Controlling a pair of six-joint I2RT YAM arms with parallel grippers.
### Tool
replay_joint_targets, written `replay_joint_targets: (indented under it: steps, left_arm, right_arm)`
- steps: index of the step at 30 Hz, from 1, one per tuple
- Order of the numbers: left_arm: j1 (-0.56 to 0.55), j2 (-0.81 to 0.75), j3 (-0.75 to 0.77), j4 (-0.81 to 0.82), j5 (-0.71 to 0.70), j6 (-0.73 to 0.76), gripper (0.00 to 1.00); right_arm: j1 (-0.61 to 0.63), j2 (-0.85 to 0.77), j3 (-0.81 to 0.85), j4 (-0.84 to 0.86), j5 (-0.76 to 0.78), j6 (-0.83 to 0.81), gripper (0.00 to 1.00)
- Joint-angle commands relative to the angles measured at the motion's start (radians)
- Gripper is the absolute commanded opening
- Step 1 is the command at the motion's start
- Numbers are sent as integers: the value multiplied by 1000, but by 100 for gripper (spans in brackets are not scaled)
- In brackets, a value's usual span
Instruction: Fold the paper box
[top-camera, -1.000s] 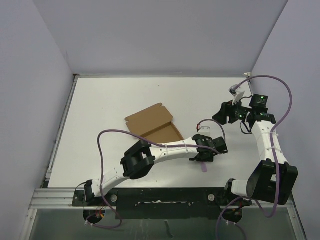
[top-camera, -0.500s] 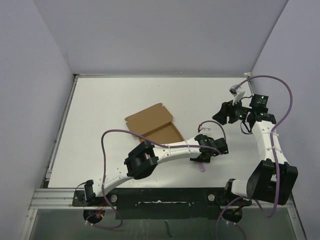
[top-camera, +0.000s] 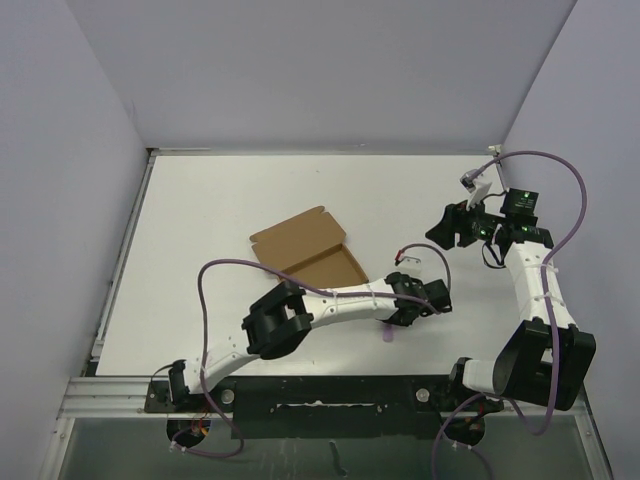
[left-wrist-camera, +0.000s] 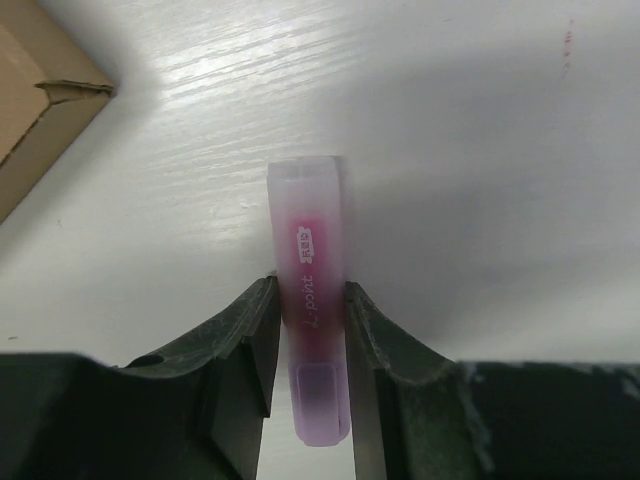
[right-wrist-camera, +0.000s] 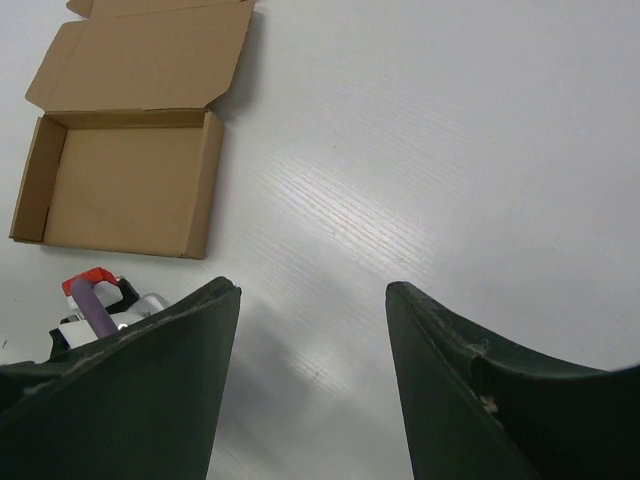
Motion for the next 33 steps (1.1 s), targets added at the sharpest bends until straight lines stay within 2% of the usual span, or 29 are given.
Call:
replay_joint_targets:
  steps: [1, 10, 18, 23, 33]
  left_arm:
    - [1, -122, -132, 43, -37, 75, 13]
    - [11, -432, -537, 512, 51, 248, 15]
    - [73, -626, -767, 760, 232, 370, 13]
    - [121, -718, -838, 811, 313, 421, 10]
    - [268, -857, -899, 713, 389, 510, 9]
  right_arm:
    - [-9, -8, 23, 31, -32, 13, 61]
    - [-12, -7, 20, 36, -40, 16, 61]
    - [-12, -8, 15, 41, -48, 20, 61]
    - [-12, -6, 13, 44, -53, 21, 61]
    - [-12, 1, 10, 47, -56, 22, 61]
